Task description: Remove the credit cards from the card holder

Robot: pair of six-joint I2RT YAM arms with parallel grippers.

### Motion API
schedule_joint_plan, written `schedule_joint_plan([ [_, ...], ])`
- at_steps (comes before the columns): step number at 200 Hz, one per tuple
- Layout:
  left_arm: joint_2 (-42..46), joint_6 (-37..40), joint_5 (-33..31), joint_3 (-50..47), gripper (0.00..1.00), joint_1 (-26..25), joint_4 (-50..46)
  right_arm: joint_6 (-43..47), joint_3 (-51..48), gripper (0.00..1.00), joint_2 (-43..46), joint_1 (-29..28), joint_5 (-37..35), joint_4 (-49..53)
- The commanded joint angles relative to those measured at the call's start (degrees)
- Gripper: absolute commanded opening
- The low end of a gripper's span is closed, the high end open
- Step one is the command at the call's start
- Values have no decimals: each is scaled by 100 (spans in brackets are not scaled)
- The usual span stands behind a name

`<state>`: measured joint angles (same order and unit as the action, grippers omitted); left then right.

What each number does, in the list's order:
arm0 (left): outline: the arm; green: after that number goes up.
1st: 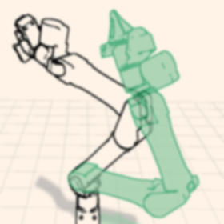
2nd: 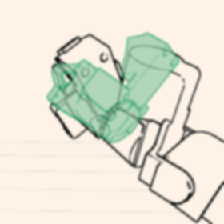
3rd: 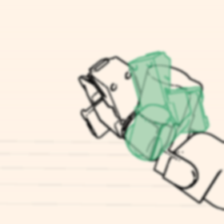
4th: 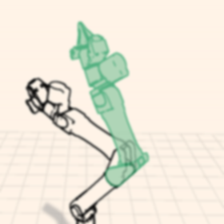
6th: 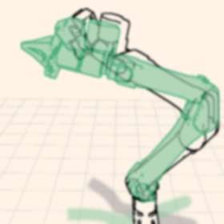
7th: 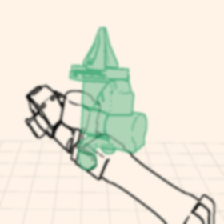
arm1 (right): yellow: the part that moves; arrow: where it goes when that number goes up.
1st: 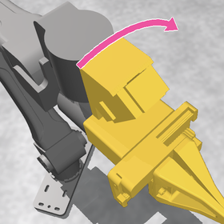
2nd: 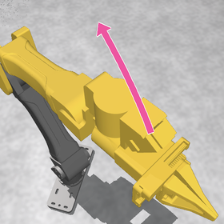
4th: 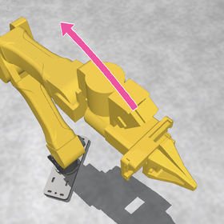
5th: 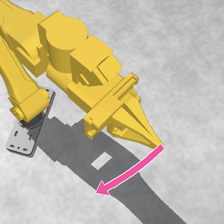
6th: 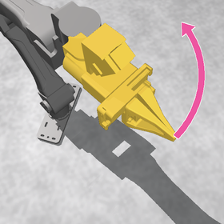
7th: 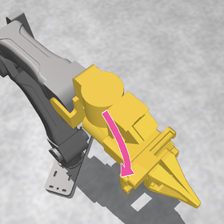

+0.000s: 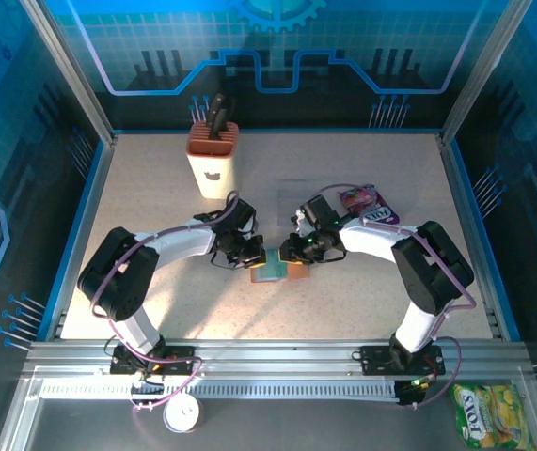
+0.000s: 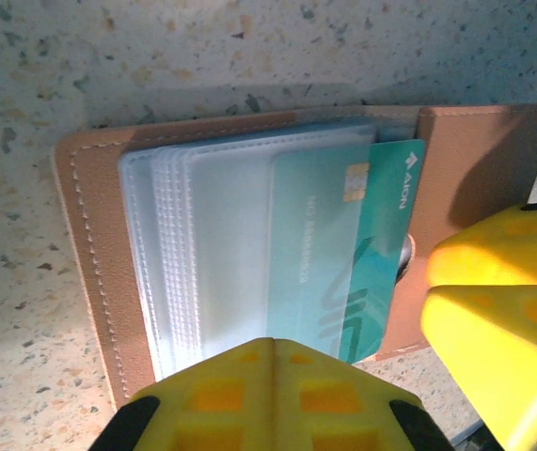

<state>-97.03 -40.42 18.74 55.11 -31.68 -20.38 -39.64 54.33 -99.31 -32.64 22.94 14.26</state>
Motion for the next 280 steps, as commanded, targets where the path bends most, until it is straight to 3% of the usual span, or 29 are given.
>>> schedule_joint_plan([
  [1,-88,-5,156,140,5,-5,35,-56,-175,30,60,99,0,6],
  [95,-271,46,200,254,5,0,35,-139,-291,30,259,114,-25,-19],
  [178,-421,-5,301,256,5,-13,68,-150,-361,28,72,254,539,-538],
  [280,-502,17,192,333,5,-13,-172,-198,-526,27,-250,329,741,-695],
])
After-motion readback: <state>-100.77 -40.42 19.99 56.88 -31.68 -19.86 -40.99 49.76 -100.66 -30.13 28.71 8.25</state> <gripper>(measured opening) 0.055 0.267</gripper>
